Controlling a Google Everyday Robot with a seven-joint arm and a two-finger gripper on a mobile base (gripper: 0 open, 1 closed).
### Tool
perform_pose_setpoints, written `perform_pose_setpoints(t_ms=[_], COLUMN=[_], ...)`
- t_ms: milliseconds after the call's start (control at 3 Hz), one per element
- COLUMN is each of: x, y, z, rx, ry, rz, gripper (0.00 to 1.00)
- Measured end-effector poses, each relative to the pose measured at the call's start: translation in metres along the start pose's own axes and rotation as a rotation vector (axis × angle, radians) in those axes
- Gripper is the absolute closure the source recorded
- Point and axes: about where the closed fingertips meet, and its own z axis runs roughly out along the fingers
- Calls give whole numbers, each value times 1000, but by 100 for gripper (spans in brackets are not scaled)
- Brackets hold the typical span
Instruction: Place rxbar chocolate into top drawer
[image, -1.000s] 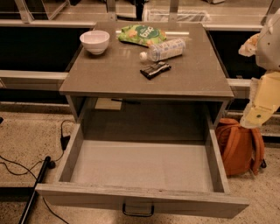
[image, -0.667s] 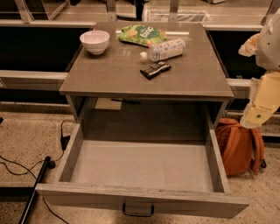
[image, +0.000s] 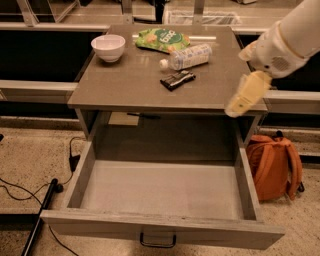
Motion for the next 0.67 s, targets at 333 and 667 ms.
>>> perform_pose_setpoints(t_ms=[333,667], x=[-23,-43], y=[-50,-93], z=[64,119], rx=[17,59], ry=[-183,-276], rz=[87,164], gripper=[0,0])
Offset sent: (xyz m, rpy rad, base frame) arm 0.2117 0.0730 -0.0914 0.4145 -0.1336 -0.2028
